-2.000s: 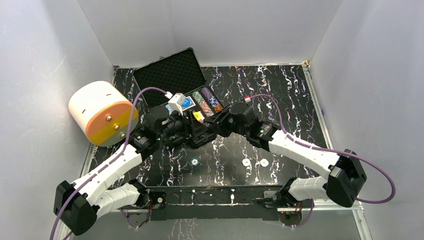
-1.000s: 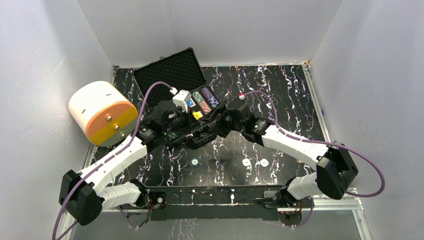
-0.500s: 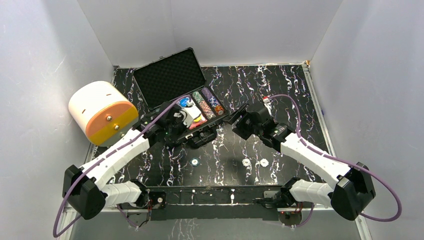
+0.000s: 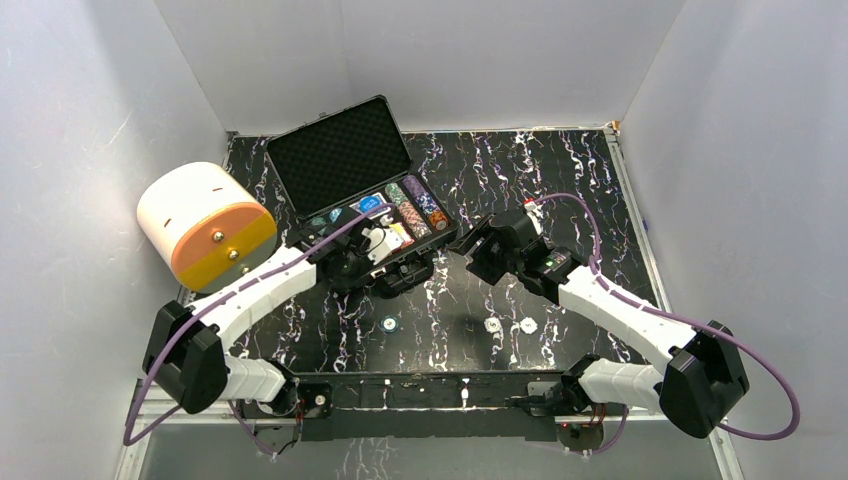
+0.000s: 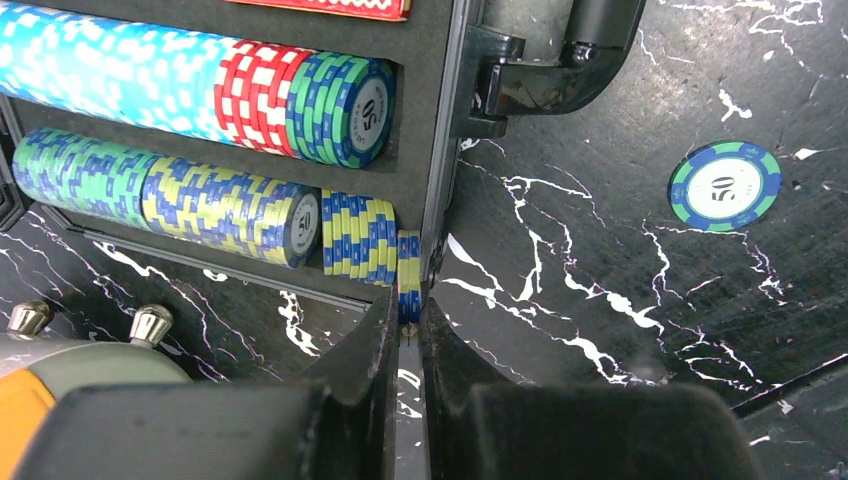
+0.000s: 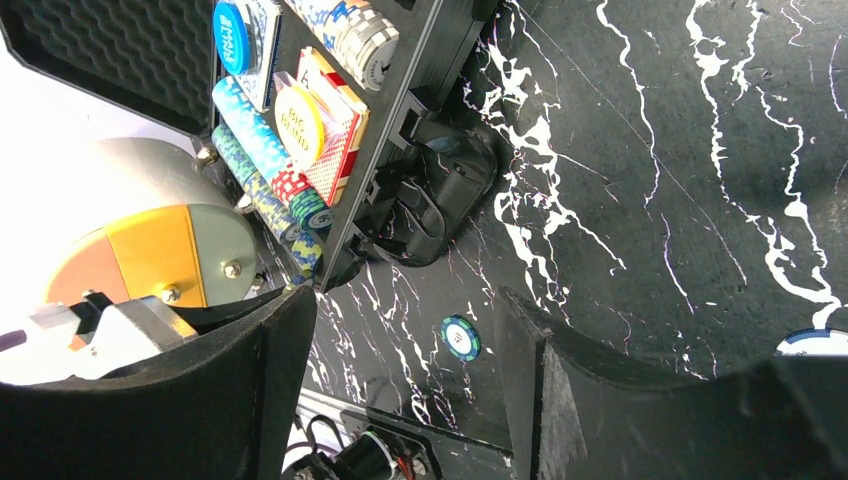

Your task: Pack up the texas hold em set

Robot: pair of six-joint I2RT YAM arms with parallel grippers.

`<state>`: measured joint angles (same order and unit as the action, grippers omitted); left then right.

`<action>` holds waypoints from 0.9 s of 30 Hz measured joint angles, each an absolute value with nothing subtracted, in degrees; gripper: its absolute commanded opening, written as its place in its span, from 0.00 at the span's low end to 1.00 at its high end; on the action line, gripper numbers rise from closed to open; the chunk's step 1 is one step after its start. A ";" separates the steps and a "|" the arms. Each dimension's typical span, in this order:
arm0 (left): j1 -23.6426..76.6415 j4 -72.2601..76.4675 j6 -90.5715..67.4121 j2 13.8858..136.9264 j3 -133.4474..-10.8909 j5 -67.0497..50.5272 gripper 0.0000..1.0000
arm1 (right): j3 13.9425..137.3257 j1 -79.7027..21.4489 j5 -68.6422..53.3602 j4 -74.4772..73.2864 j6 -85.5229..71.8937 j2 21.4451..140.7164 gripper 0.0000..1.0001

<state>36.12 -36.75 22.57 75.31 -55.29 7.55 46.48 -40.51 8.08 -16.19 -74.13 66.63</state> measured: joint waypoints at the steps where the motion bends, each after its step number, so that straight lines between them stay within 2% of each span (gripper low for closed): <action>1: 36.12 -36.95 22.68 75.68 -55.29 7.51 0.00 | 46.48 -40.51 7.94 -16.21 -74.13 66.63 0.73; 20: 36.32 -37.56 23.07 81.32 -56.71 13.80 0.00 | 46.19 -40.49 7.31 -16.19 -74.13 66.63 0.73; 25: 36.34 -37.08 22.35 81.32 -56.71 15.73 0.12 | 46.04 -40.47 7.11 -16.21 -74.13 66.63 0.73; 27: 36.36 -36.86 22.04 81.32 -56.71 15.97 0.20 | 46.04 -40.47 7.07 -16.16 -74.13 66.63 0.72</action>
<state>36.36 -36.86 22.04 81.32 -56.71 15.97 46.04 -40.47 7.07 -16.16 -74.13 66.63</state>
